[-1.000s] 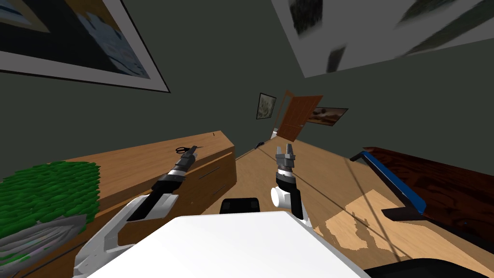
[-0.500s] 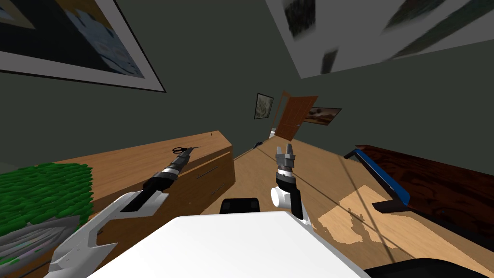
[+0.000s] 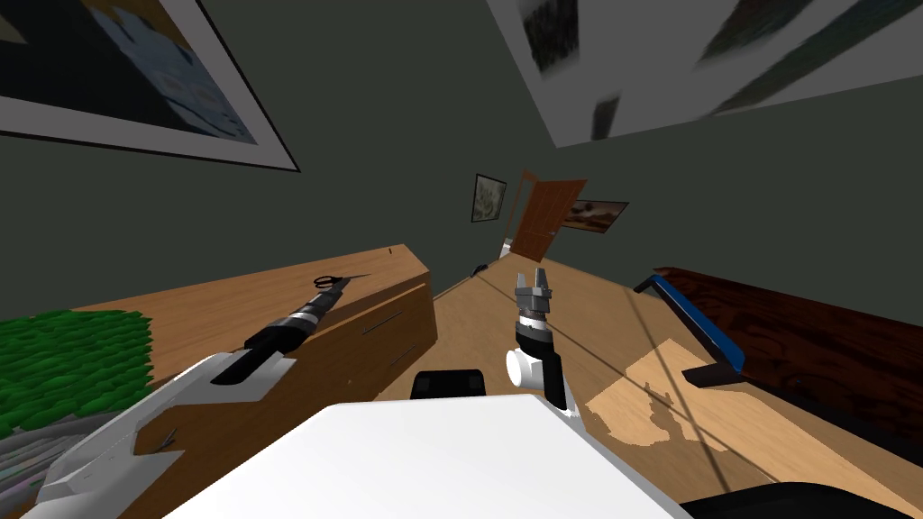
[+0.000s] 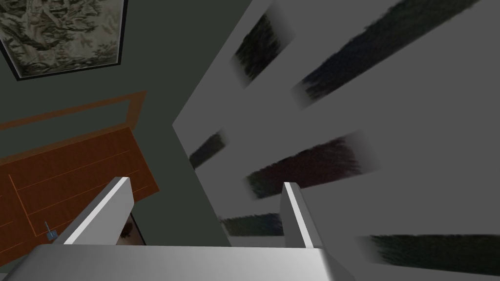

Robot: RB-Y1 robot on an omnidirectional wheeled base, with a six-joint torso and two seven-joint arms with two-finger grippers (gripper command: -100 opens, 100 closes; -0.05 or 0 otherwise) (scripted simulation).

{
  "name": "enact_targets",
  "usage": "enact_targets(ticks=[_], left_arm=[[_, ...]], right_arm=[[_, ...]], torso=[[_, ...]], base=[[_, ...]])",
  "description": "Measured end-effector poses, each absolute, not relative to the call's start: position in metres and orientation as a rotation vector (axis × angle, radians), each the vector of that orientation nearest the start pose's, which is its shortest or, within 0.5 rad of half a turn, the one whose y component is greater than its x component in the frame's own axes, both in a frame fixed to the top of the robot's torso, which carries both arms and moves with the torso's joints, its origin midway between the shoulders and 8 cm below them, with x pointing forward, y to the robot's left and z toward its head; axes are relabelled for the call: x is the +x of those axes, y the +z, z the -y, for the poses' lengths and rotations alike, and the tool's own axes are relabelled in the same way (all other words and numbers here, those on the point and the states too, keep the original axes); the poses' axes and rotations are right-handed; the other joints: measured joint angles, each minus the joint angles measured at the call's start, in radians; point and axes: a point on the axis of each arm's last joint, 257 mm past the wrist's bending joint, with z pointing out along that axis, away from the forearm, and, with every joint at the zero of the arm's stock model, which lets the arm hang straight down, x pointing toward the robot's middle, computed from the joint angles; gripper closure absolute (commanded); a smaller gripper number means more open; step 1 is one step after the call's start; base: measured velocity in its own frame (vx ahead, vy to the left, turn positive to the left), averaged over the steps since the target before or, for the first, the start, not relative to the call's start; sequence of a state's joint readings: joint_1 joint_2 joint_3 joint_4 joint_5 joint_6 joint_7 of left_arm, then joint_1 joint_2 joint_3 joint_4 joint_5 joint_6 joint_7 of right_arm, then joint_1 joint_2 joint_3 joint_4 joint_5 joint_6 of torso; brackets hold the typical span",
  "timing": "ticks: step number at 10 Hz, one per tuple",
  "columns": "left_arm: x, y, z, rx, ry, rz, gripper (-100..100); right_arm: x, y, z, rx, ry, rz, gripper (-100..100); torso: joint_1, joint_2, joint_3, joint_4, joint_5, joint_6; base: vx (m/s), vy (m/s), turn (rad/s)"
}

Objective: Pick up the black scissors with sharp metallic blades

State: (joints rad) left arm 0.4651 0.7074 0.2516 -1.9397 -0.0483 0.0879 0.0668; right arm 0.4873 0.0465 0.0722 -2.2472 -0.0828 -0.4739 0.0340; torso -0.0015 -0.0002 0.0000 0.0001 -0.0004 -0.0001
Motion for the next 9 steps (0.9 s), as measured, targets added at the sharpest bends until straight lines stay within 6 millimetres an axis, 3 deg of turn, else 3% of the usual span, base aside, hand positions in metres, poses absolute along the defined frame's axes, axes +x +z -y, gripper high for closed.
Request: enact_targets(ticks=[5,9], left_arm=[[0.411,-0.157,-0.563,-0.831,-0.274,-1.526,-100],[0.397,-0.153,-0.641,-0.901,-0.069,-1.552,-100]], right_arm=[[0.357,0.009,0.269,0.778,1.388,-0.565,0],[0.357,0.009,0.269,0.778,1.388,-0.565,0]], torso=[[0.0,-0.001,0.0,0.0,0.0,0.0],[0.0,-0.002,-0.001,-0.001,0.0,0.0]], base=[[0.011,-0.029,-0.044],[0.027,-0.034,-0.032]])
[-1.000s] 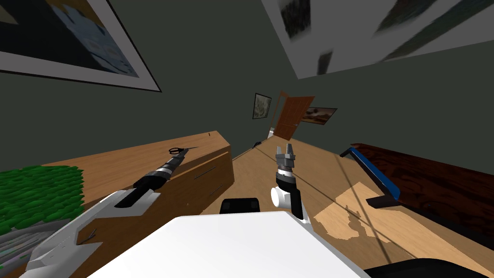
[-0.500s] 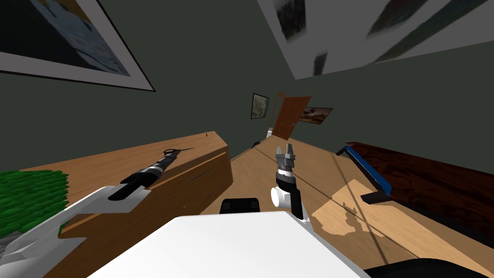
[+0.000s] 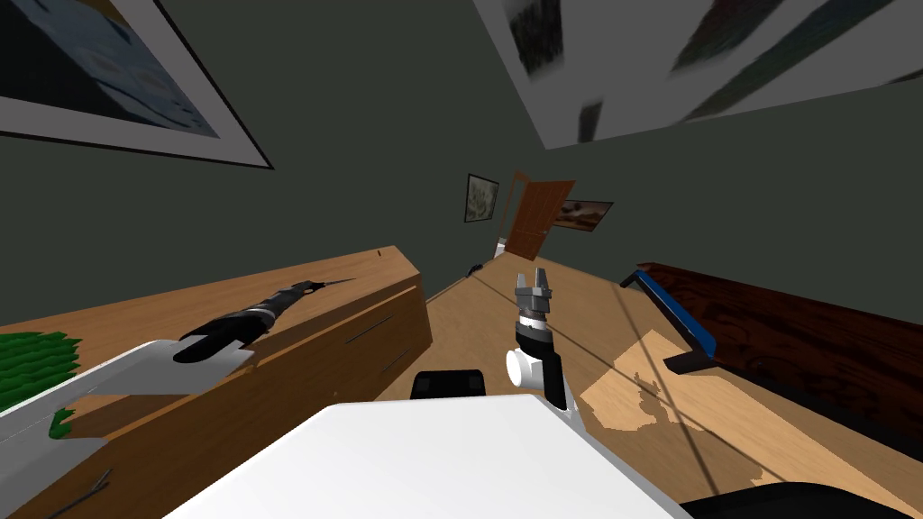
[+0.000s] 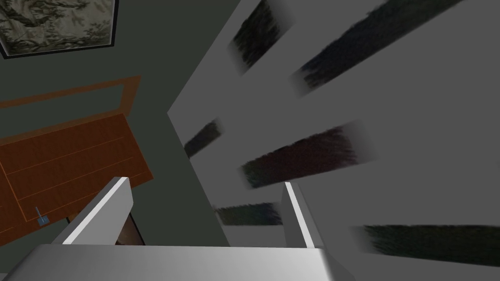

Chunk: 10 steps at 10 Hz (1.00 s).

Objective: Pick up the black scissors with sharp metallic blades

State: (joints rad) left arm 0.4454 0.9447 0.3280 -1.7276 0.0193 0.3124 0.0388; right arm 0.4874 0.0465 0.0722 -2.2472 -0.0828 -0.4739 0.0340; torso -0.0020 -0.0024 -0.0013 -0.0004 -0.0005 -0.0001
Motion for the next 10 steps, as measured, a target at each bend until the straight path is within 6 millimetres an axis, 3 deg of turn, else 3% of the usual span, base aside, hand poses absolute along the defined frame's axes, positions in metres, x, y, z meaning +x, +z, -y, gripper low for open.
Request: enact_targets(ticks=[7,10], left_arm=[[0.361,-0.144,-0.726,-1.029,0.185,-1.555,-100],[0.337,-0.135,-0.773,-1.11,0.313,-1.538,-100]], right_arm=[[0.357,0.009,0.269,0.778,1.388,-0.565,0],[0.357,0.009,0.269,0.778,1.388,-0.565,0]], torso=[[0.001,0.0,0.0,0.0,0.0,0.0],[-0.001,-0.002,-0.001,-0.001,0.0,0.0]], base=[[0.036,-0.029,-0.041],[0.064,-0.037,-0.045]])
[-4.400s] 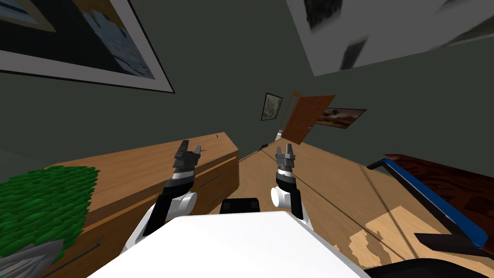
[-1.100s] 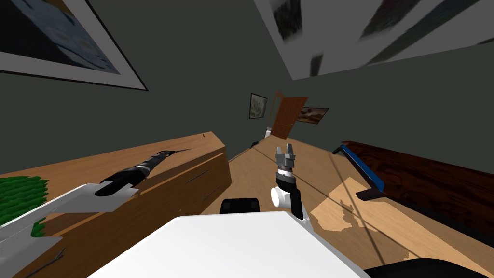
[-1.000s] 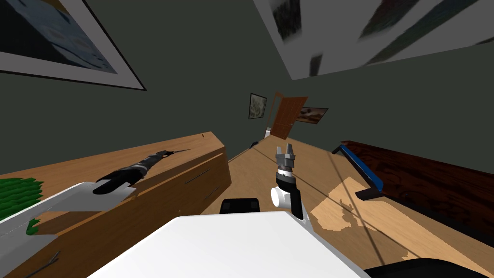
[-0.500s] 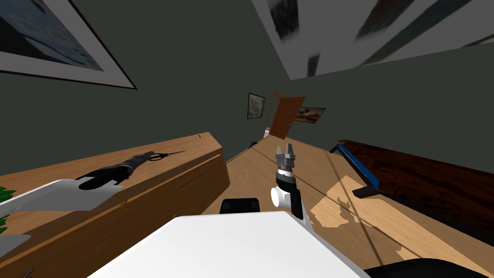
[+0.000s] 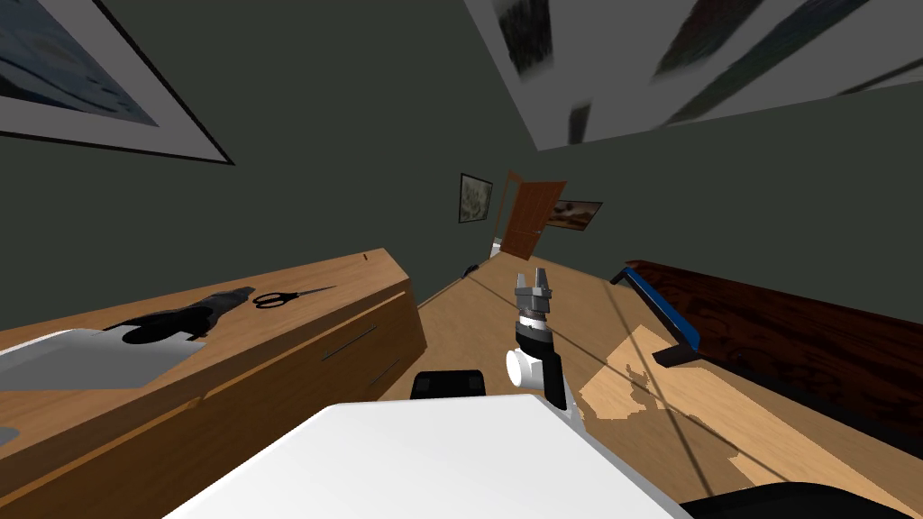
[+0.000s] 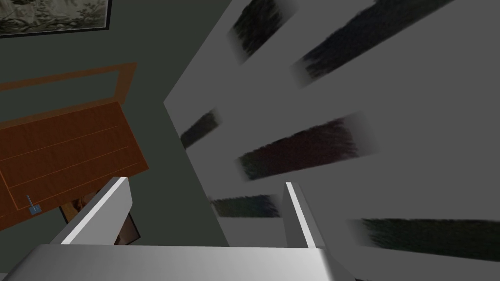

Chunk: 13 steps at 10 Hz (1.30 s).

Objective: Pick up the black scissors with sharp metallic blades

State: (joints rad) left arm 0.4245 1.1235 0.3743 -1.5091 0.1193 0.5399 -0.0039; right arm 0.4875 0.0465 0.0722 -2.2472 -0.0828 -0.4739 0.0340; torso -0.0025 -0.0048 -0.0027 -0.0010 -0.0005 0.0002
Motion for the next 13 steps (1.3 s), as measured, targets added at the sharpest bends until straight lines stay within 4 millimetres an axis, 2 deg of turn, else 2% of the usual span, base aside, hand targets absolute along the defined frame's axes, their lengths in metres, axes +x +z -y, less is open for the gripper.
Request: enact_targets(ticks=[1,3,6,12,13], left_arm=[[0.323,-0.132,-0.79,-1.143,0.362,-1.532,-100],[0.308,-0.126,-0.807,-1.195,0.431,-1.518,-100],[0.269,-0.114,-0.847,-1.306,0.557,-1.487,-100],[0.194,-0.102,-0.891,-1.535,0.748,-1.407,-100],[0.175,-0.103,-0.898,-1.579,0.779,-1.391,-100]], right_arm=[[0.357,0.009,0.269,0.778,1.388,-0.565,0],[0.357,0.009,0.269,0.778,1.388,-0.565,0],[0.357,0.009,0.269,0.778,1.388,-0.565,0],[0.357,0.009,0.269,0.778,1.388,-0.565,0],[0.357,0.009,0.269,0.778,1.388,-0.565,0]], torso=[[0.001,0.001,0.0,0.0,0.0,-0.001],[0.0,0.001,0.001,0.0,0.0,0.0],[0.0,-0.001,-0.001,0.0,0.0,-0.001],[-0.001,-0.002,-0.001,0.0,0.0,0.0],[0.0,-0.001,-0.001,-0.001,0.0,-0.001]], base=[[0.031,-0.012,0.013],[0.063,-0.037,-0.055],[0.102,-0.037,-0.052],[0.083,-0.032,-0.032],[0.045,-0.012,0.014]])
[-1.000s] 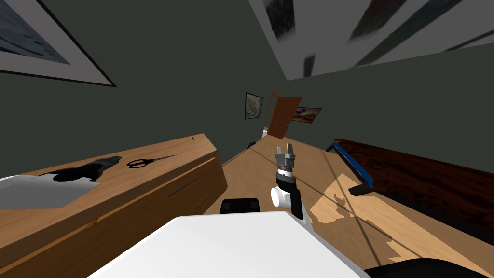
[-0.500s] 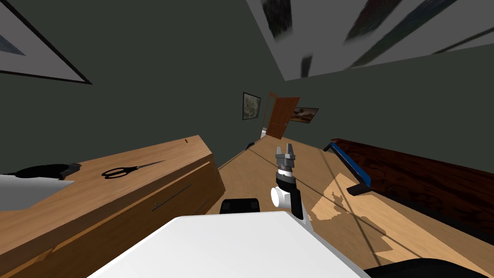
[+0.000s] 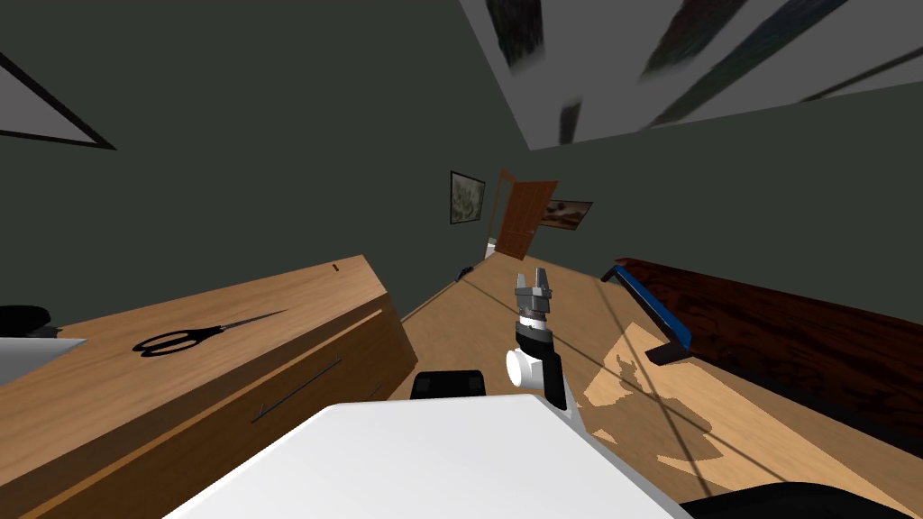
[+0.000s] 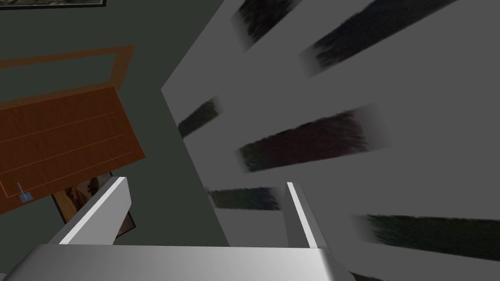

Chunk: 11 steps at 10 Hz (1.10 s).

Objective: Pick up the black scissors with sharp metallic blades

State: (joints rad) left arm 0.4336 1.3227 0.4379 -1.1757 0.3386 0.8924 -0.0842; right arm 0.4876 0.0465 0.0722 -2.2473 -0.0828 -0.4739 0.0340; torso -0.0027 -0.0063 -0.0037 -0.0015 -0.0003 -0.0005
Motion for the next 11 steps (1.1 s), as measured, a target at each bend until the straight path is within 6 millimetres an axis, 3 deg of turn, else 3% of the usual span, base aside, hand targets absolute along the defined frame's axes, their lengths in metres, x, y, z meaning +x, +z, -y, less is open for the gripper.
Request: enact_targets(ticks=[6,11], left_arm=[[0.114,-0.098,-0.914,-1.784,0.878,-1.308,-100],[0.058,-0.1,-0.912,-1.984,0.928,-1.231,-100]], right_arm=[[0.357,0.009,0.269,0.778,1.388,-0.565,0],[0.357,0.009,0.269,0.778,1.388,-0.565,0]], torso=[[0.0,0.001,0.0,0.0,0.0,0.0],[0.001,0.001,0.0,0.0,0.0,0.0]], base=[[0.09,-0.026,-0.031],[0.093,-0.023,-0.025]])
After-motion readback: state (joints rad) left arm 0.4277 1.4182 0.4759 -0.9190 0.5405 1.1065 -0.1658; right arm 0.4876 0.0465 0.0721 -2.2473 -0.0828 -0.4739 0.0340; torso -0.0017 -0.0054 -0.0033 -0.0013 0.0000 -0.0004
